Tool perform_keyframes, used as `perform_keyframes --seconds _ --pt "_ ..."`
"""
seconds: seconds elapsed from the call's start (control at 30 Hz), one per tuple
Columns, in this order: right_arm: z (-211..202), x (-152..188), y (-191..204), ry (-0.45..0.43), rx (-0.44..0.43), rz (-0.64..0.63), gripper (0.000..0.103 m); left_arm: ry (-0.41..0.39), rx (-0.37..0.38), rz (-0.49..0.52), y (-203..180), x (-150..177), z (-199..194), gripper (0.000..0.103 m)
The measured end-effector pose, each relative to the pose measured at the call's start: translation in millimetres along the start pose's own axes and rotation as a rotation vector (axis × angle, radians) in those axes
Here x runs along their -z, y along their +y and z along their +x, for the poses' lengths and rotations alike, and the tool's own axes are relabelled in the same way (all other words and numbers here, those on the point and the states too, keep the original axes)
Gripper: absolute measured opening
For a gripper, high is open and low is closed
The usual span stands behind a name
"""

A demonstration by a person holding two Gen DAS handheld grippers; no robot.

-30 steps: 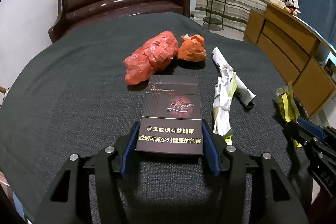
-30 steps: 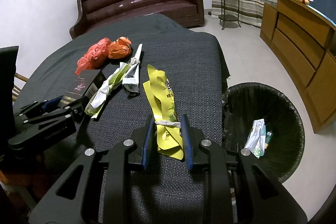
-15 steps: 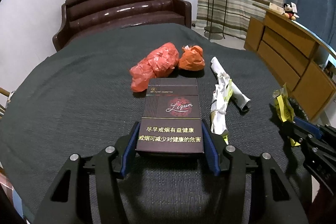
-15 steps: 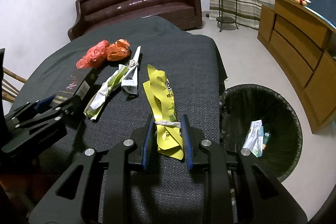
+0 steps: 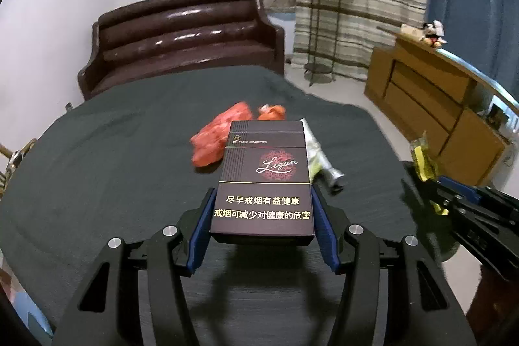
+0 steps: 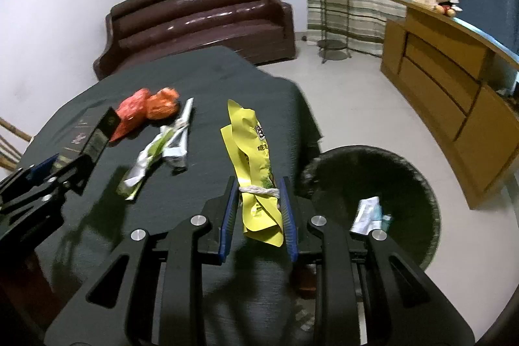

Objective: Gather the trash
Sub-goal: 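Carry the black box and yellow wrapper over the bin with both grippers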

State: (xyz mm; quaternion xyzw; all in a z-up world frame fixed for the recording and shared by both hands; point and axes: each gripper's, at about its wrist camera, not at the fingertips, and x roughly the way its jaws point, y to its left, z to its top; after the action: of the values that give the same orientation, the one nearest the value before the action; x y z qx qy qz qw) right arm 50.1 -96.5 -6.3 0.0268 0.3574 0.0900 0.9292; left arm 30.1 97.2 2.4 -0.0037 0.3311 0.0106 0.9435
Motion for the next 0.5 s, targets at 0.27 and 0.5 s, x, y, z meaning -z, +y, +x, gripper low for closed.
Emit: perform_keyframes --seconds 0.27,0.5 --pt "-20.7 -4.9 -51.3 -0.043 0.098 0.060 0.025 -0.041 0.080 0.060 -41.4 -8.2 -6.1 0.055" --pt "-30.8 -1.6 -93.6 -0.054 0.176 0.115 0.025 -0.053 0.157 0.118 -88.5 -15.0 1.3 0.055"
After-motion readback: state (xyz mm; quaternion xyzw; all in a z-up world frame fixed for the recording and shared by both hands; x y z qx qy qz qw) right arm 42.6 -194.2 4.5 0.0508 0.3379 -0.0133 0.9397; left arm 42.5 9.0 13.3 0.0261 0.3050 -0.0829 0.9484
